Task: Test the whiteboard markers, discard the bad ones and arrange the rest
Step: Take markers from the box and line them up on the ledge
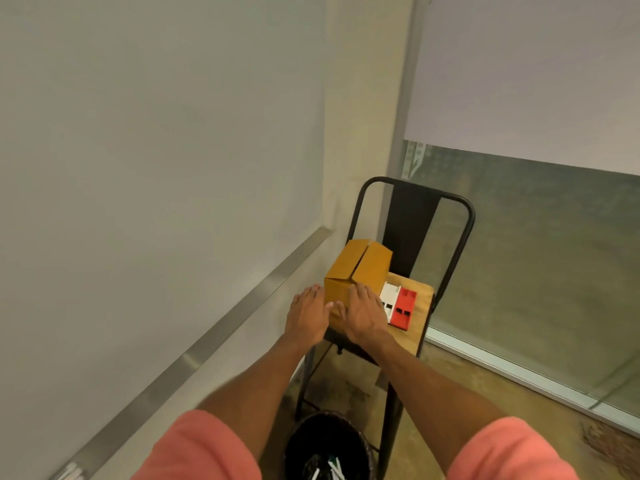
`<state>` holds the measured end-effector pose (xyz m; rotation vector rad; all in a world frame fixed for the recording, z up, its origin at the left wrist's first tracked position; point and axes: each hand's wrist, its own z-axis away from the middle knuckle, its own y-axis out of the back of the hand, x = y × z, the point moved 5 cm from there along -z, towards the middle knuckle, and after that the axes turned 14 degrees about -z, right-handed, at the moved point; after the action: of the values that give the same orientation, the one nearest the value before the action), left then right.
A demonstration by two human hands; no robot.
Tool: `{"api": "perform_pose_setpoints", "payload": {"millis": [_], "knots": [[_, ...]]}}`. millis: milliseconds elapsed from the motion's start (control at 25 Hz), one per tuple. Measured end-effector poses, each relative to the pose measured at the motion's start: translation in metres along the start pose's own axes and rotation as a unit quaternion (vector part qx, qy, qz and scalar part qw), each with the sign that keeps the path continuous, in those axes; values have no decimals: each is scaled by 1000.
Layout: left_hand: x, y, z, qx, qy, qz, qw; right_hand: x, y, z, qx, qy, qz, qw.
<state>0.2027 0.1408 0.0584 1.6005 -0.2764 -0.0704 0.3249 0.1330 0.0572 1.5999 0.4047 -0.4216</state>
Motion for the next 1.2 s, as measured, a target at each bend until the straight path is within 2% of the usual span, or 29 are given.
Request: {"api": "perform_pose_setpoints", "payload": {"millis": [280,480,720,1000,1200], "knots": [[31,-21,-89,-14,11,1,1000,58,12,-78,-13,10,-7,1000],[28,-43,-126,-43,4,-8,999,65,-4,-116,-43,14,-12,999],[18,-72,-157,-104,-54,-47,992,70,-30,-140,-70,-7,-7,997],[21,-96,-183,-146,-163,-44,975,71,-49,-144,-81,-39,20,996],[22,-95,-191,-116,-201,-40,972,73,-53,-139,-51,-55,5,997]]}}
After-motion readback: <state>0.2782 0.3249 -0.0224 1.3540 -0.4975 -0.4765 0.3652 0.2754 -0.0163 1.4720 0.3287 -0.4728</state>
